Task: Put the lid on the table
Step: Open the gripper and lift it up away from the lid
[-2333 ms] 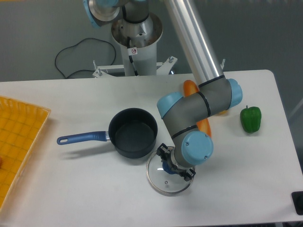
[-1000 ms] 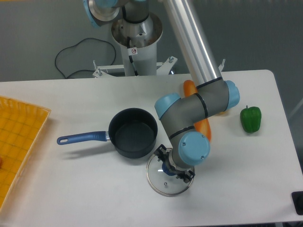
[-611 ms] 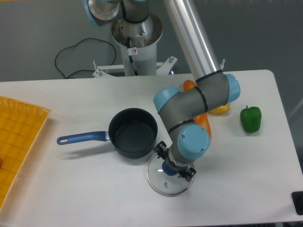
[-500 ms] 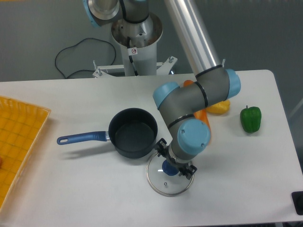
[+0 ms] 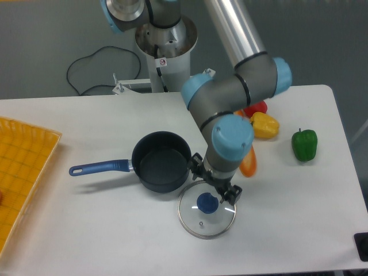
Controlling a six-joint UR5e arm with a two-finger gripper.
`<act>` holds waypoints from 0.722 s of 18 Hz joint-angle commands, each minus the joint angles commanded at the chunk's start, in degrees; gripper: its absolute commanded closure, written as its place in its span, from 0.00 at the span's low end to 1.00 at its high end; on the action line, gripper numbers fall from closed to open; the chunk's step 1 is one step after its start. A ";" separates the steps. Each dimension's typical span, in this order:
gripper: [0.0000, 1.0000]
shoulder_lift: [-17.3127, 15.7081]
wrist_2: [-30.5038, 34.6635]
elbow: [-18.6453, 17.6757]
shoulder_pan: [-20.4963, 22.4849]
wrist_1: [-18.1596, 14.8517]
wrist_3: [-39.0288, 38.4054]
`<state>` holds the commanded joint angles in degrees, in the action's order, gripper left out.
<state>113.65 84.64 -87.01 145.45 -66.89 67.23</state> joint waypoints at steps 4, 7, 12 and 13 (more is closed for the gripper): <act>0.00 -1.06 2.45 -0.36 2.11 0.71 0.97; 0.00 -1.15 4.66 -0.71 4.30 0.80 2.28; 0.00 -2.38 4.66 -0.71 7.56 0.01 11.25; 0.00 -2.38 4.75 -0.71 7.83 -0.08 12.04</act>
<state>111.27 89.38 -87.71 153.28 -66.97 79.27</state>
